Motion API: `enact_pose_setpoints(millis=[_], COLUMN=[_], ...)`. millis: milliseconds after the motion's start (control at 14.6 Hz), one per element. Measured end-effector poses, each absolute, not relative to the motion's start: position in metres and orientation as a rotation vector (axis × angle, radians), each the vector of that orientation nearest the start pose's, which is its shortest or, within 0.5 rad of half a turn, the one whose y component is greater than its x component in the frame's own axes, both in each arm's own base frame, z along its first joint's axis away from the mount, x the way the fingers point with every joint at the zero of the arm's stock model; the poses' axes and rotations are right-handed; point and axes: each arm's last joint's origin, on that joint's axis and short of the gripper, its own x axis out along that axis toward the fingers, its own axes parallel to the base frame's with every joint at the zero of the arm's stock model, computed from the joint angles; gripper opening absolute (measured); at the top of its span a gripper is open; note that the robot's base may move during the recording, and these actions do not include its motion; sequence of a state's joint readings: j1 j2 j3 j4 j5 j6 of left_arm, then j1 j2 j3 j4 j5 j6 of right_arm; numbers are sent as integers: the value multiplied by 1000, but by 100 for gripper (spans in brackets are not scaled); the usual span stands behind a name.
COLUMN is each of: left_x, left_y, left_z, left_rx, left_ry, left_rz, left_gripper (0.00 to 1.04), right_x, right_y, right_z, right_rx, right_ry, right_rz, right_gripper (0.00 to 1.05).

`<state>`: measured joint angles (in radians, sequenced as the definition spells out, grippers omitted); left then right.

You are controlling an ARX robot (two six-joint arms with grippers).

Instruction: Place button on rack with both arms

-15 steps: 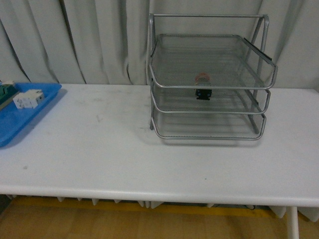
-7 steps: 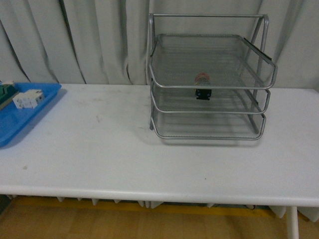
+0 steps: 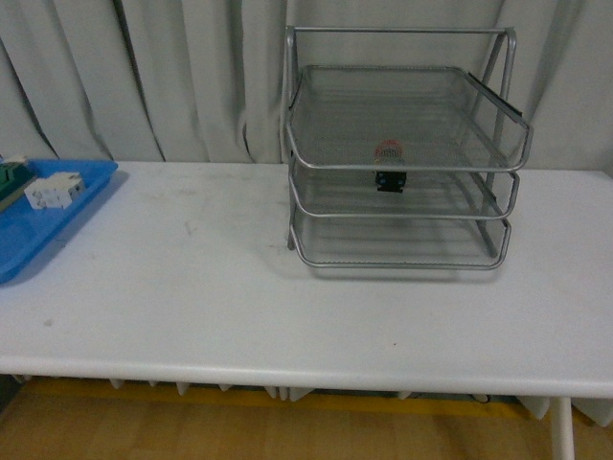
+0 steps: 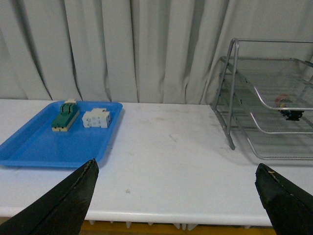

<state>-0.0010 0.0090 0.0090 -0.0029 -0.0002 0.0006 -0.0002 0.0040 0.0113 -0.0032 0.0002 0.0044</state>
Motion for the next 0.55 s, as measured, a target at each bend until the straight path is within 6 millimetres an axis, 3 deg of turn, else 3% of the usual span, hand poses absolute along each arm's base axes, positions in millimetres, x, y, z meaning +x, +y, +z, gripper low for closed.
enact_pose_setpoints(millis=[547], left_x=[98], left_y=[0], left_z=[166], left_rx=[0], left_ry=[3], left_rz=[-1], left_gripper=[98], right_x=[97], right_y=[0], right_z=[167], right_rx=[4], right_ry=[-4], right_rz=[0], right_gripper=[98])
